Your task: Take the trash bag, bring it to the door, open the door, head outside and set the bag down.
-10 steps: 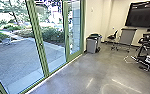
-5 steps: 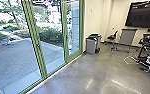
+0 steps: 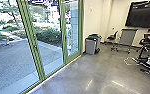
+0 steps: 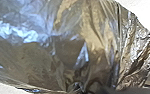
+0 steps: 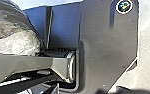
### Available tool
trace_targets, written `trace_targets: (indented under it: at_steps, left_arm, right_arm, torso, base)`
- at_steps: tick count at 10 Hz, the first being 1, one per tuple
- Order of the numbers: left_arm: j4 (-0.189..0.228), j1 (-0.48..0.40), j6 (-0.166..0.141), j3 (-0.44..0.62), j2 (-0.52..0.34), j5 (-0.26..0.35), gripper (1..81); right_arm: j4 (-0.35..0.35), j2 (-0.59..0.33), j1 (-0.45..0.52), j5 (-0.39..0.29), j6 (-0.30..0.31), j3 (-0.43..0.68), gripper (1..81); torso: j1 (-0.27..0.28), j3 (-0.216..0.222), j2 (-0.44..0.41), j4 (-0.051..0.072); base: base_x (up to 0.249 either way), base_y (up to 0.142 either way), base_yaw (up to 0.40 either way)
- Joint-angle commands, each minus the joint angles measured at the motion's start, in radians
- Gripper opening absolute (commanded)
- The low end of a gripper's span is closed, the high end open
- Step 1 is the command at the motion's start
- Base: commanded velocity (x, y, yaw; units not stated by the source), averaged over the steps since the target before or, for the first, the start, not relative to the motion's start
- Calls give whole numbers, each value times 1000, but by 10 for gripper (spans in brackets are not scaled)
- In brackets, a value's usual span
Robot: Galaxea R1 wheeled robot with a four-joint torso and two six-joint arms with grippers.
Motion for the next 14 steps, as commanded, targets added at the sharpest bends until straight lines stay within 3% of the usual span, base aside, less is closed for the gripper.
trace_targets:
  at_steps: [1, 14]
  left_arm:
    - [5, -45, 8, 5, 1, 67, 10]
    - [5, -44, 8, 5, 1, 67, 10]
  right_arm:
    - [-3, 0, 48, -76, -2, 0, 811]
    - [-6, 0, 47, -76, -2, -1, 811]
  torso:
    - [0, 0, 0, 0]
    - [0, 0, 0, 0]
  base:
    - [124, -69, 0]
    - [124, -10, 0]
